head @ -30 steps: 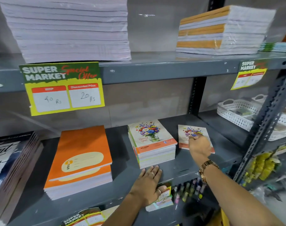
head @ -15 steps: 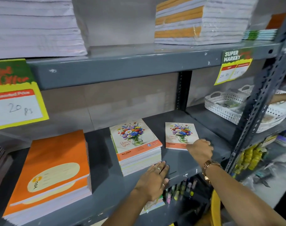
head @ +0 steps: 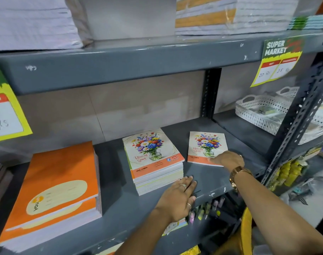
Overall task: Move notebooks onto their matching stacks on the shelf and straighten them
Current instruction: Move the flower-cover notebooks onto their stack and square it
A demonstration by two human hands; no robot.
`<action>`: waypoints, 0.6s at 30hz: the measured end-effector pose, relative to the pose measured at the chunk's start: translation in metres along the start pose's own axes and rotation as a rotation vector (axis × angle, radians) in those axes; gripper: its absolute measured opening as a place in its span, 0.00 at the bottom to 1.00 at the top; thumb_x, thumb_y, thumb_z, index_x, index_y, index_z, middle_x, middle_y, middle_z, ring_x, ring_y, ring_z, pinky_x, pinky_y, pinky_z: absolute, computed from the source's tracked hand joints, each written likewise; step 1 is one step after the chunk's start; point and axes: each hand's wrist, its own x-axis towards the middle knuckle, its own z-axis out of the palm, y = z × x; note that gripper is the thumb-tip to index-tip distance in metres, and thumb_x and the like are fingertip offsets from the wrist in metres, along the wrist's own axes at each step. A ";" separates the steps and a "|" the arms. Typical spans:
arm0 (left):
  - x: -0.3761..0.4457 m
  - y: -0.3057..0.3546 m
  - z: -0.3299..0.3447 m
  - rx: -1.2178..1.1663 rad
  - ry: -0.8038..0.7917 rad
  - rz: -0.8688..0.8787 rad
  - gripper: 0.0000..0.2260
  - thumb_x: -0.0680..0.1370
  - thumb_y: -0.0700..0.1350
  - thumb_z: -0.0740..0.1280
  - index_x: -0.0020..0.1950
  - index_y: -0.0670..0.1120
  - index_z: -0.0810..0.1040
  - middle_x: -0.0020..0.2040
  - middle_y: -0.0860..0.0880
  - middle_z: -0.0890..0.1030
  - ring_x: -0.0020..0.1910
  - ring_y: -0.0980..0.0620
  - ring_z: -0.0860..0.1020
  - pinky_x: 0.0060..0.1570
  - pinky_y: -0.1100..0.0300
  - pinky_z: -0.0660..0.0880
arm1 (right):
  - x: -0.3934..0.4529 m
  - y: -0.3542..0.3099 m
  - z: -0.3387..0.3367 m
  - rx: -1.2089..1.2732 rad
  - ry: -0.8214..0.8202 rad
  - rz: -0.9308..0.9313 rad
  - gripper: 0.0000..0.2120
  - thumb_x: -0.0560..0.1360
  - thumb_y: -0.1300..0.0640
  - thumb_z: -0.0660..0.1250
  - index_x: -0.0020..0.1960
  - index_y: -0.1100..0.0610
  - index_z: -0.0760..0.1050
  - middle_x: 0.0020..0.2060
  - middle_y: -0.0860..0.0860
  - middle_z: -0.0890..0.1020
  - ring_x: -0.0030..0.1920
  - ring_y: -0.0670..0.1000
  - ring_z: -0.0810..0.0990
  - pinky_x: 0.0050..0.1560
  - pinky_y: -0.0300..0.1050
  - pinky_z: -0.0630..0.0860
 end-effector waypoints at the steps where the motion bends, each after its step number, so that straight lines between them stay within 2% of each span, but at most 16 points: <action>1: 0.000 0.000 0.000 0.002 -0.003 0.000 0.24 0.82 0.49 0.49 0.77 0.45 0.49 0.79 0.46 0.50 0.78 0.51 0.47 0.76 0.59 0.42 | 0.000 0.002 0.000 0.066 -0.014 -0.003 0.33 0.68 0.39 0.69 0.63 0.61 0.72 0.63 0.57 0.76 0.63 0.58 0.75 0.60 0.48 0.75; 2: 0.000 0.000 0.001 0.006 -0.005 -0.001 0.24 0.82 0.49 0.49 0.77 0.45 0.49 0.79 0.46 0.50 0.78 0.51 0.47 0.76 0.59 0.42 | 0.003 0.003 0.000 0.179 -0.022 -0.009 0.28 0.69 0.43 0.71 0.60 0.62 0.74 0.60 0.58 0.79 0.59 0.57 0.78 0.55 0.48 0.77; 5: -0.002 0.000 0.001 0.020 -0.011 -0.003 0.24 0.82 0.49 0.49 0.77 0.45 0.49 0.79 0.46 0.49 0.78 0.51 0.47 0.76 0.58 0.42 | 0.011 0.000 -0.004 0.797 -0.049 0.064 0.13 0.73 0.63 0.70 0.55 0.66 0.74 0.56 0.63 0.80 0.52 0.61 0.81 0.38 0.49 0.79; 7: -0.003 0.000 0.001 0.027 -0.022 -0.007 0.24 0.83 0.50 0.48 0.77 0.46 0.48 0.79 0.47 0.48 0.78 0.51 0.46 0.76 0.57 0.42 | 0.013 -0.007 -0.012 0.997 -0.016 0.121 0.14 0.75 0.68 0.64 0.59 0.68 0.69 0.58 0.65 0.78 0.52 0.64 0.82 0.38 0.54 0.81; 9: -0.005 -0.001 0.000 0.034 -0.046 -0.007 0.24 0.83 0.50 0.48 0.77 0.46 0.47 0.79 0.47 0.48 0.78 0.50 0.45 0.76 0.57 0.41 | 0.010 -0.015 -0.018 1.045 0.068 0.113 0.16 0.75 0.68 0.62 0.63 0.66 0.67 0.60 0.64 0.76 0.52 0.65 0.81 0.44 0.57 0.82; 13: -0.013 -0.004 -0.008 0.017 -0.084 -0.004 0.23 0.83 0.49 0.49 0.77 0.47 0.48 0.79 0.47 0.48 0.78 0.50 0.46 0.76 0.56 0.42 | 0.000 -0.026 -0.027 1.025 0.253 0.088 0.14 0.74 0.65 0.61 0.60 0.63 0.70 0.59 0.64 0.77 0.51 0.64 0.80 0.51 0.60 0.81; 15: -0.020 -0.007 -0.012 0.008 -0.098 -0.011 0.23 0.83 0.49 0.50 0.77 0.48 0.49 0.79 0.48 0.48 0.78 0.50 0.46 0.76 0.56 0.43 | -0.011 -0.032 -0.035 1.119 0.298 0.065 0.13 0.74 0.65 0.60 0.59 0.61 0.71 0.58 0.63 0.78 0.44 0.61 0.79 0.45 0.57 0.82; 18: -0.031 -0.012 -0.014 0.000 -0.107 -0.027 0.23 0.83 0.49 0.50 0.77 0.48 0.49 0.79 0.48 0.48 0.78 0.50 0.46 0.76 0.57 0.43 | -0.029 -0.043 -0.043 1.268 0.340 0.011 0.12 0.75 0.65 0.58 0.57 0.59 0.73 0.56 0.62 0.78 0.45 0.58 0.78 0.38 0.51 0.82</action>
